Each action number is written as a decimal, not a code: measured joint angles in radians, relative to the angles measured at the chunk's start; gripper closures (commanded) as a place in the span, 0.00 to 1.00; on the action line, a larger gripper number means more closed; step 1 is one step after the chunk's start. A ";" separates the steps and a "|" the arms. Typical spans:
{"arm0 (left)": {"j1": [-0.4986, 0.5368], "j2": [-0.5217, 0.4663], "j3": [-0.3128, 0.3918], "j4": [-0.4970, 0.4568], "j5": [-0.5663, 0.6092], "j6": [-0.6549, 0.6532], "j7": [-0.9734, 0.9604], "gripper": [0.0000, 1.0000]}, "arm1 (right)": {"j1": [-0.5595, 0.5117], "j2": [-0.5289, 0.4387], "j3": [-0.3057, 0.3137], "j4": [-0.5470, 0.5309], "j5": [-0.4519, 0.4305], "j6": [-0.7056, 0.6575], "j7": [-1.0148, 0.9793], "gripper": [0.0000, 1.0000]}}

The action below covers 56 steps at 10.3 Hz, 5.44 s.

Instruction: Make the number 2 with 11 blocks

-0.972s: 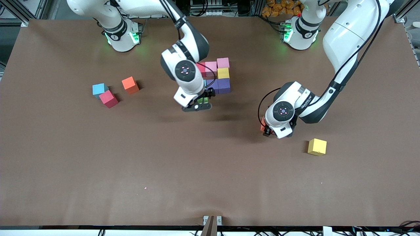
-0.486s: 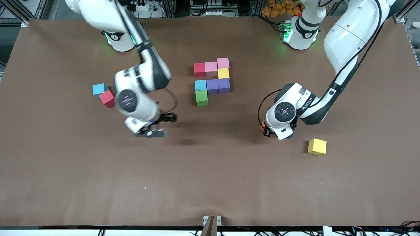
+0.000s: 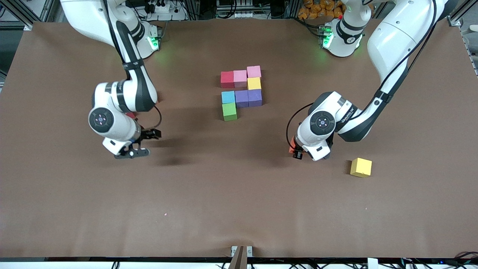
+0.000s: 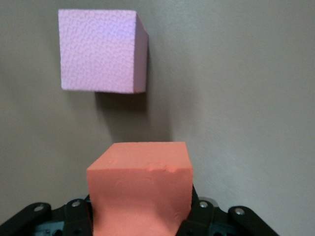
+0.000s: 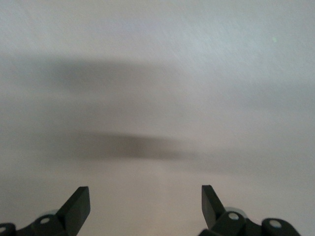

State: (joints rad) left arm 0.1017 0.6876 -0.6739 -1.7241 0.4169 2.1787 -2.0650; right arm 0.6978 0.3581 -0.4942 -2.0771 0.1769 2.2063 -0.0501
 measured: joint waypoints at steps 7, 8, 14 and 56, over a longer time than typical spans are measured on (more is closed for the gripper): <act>-0.144 0.026 0.007 0.140 -0.103 0.050 -0.231 0.79 | 0.000 -0.231 0.000 -0.354 -0.187 0.127 -0.040 0.00; -0.176 0.038 0.023 0.153 -0.103 0.079 -0.286 0.79 | -0.020 -0.232 -0.002 -0.363 -0.193 0.147 -0.102 0.00; -0.287 0.067 0.066 0.164 -0.097 0.140 -0.455 0.79 | -0.218 -0.231 -0.005 -0.426 -0.197 0.241 -0.484 0.00; -0.805 0.182 0.411 0.292 -0.209 0.141 1.028 0.00 | -0.106 -0.224 0.026 0.042 -0.145 -0.138 -0.605 0.87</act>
State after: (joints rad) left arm -0.7030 0.8695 -0.2631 -1.4323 0.2078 2.3198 -1.0366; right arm 0.5917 0.1344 -0.4686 -2.0349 0.0319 2.0681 -0.6554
